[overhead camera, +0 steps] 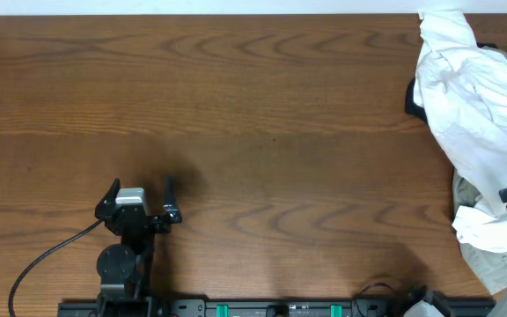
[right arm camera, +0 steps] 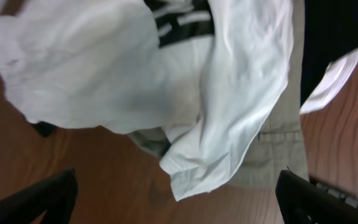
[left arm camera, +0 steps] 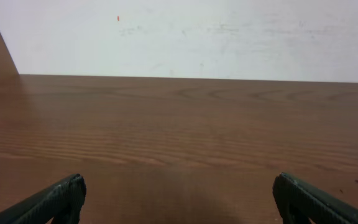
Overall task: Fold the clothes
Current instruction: 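Reach into the pile and grasp the white shirt with the right gripper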
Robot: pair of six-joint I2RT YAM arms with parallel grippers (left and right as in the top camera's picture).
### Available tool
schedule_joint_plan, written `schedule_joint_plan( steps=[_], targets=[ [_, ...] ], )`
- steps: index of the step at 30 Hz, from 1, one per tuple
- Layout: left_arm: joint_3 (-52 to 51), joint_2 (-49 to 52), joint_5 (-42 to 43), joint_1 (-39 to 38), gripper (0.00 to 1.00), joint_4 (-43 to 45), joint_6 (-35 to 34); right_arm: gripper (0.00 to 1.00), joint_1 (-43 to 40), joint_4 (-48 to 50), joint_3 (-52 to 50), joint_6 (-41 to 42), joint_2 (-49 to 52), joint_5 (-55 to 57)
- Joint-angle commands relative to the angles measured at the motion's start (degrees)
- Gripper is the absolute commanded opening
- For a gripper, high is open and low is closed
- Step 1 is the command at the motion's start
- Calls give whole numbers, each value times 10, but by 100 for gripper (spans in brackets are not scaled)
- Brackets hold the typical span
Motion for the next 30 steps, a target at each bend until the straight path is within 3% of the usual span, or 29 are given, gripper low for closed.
schedule_joint_plan(
  steps=[1, 9, 14, 22, 30],
  targets=[
    [-18, -4, -7, 3, 98, -9, 8, 99, -43, -14, 6, 10, 62, -36],
    [-18, -4, -7, 3, 98, -9, 8, 99, -181, -20, 6, 81, 203, -15],
    [-18, -4, -7, 3, 98, -9, 8, 99, -247, -4, 6, 80, 244, -30],
    [-18, -4, -7, 3, 98, -9, 8, 99, -256, 89, 6, -11, 274, -99],
    [-18, -4, -7, 3, 98, -9, 8, 85, -256, 166, 6, -54, 288, -97]
  ],
)
